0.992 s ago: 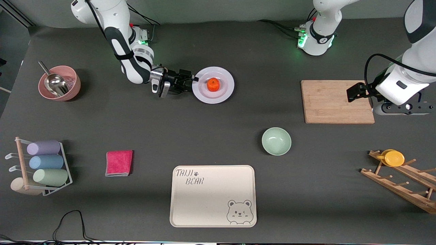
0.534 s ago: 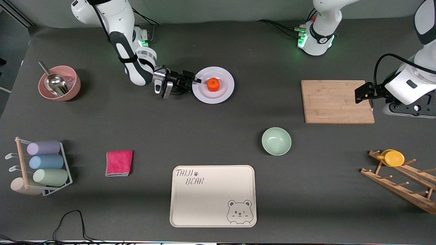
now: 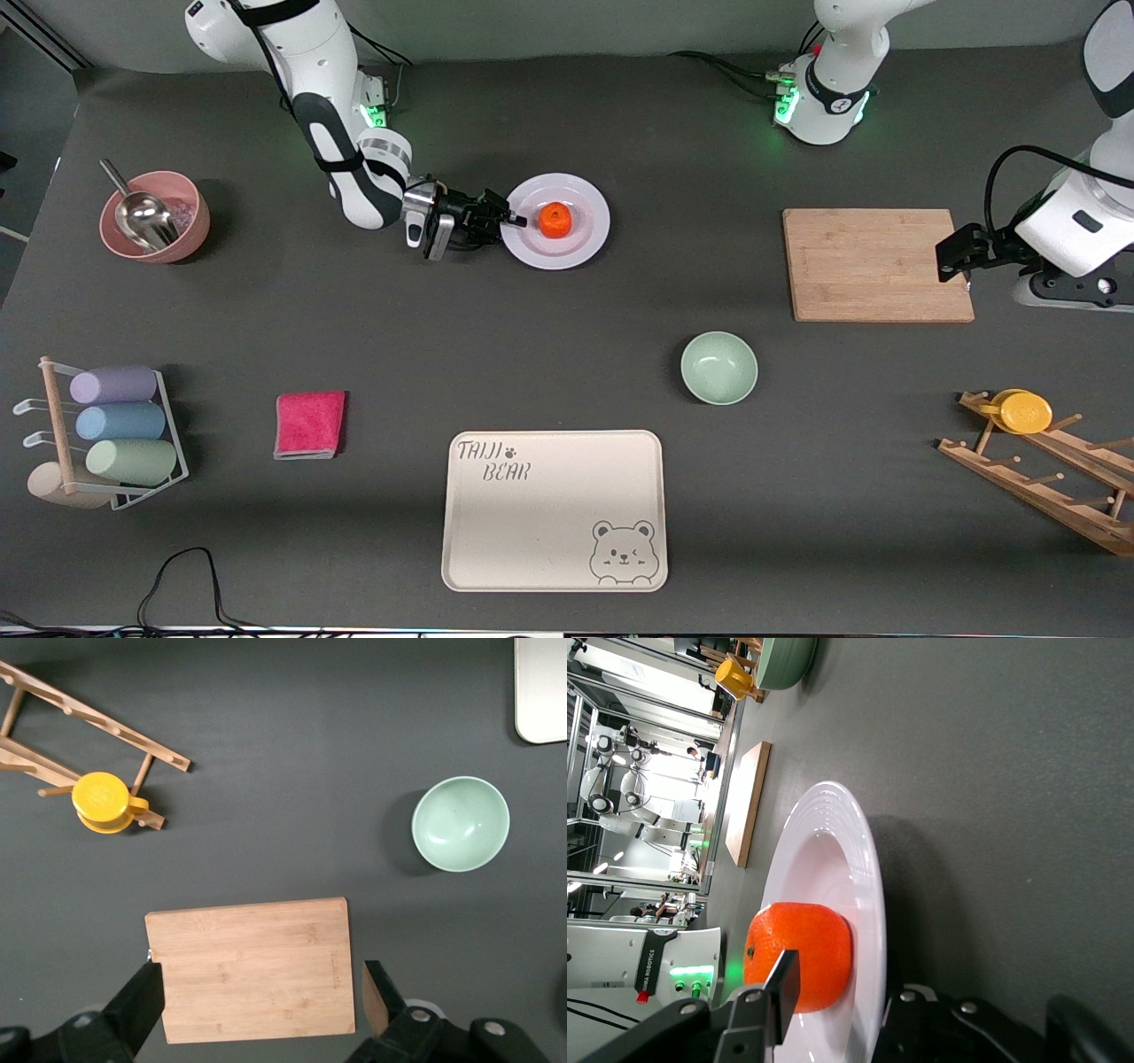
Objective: Place orange and plate with both arms
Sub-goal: 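Close the right gripper on the rim of the white plate, then move the plate with the orange onto the bear tray with the right gripper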
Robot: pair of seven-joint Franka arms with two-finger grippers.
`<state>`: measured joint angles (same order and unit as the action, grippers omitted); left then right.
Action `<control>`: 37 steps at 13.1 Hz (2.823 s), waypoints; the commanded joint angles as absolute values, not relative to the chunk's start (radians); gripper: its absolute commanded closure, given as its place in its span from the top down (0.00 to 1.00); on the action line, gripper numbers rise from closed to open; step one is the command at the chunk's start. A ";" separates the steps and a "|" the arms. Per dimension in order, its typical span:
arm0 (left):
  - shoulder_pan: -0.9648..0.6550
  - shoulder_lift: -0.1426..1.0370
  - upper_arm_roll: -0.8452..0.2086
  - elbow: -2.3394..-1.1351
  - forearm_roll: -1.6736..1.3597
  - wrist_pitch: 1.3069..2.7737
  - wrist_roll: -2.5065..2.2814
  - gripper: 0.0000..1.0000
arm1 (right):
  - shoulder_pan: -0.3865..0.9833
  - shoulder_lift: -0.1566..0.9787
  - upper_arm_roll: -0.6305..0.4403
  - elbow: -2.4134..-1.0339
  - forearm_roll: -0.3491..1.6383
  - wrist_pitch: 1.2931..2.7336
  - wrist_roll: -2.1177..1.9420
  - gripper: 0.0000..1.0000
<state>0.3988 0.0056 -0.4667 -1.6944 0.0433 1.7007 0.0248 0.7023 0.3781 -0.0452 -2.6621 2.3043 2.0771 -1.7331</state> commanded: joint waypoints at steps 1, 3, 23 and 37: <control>0.402 -0.005 -0.445 -1.712 0.060 1.723 0.052 1.00 | 0.718 0.417 -0.048 -2.642 2.352 2.065 -1.773 0.15; 0.402 -0.012 -0.445 -1.724 0.061 1.733 0.045 1.00 | 0.716 0.434 -0.048 -2.638 2.364 2.037 -1.773 0.00; 0.400 -0.064 -0.443 -1.798 0.046 1.747 0.026 1.00 | 0.456 0.419 -0.060 -2.301 2.024 2.043 -1.139 0.00; 0.388 -0.071 -0.453 -1.747 0.086 1.649 -0.044 1.00 | 0.364 1.007 -0.193 -1.274 1.678 2.170 -0.641 0.00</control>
<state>0.3935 -0.0532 -0.4589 -1.7619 0.0684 1.6802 -0.0225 0.3691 0.8956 -0.1855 -1.4480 1.7139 2.1544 -0.7047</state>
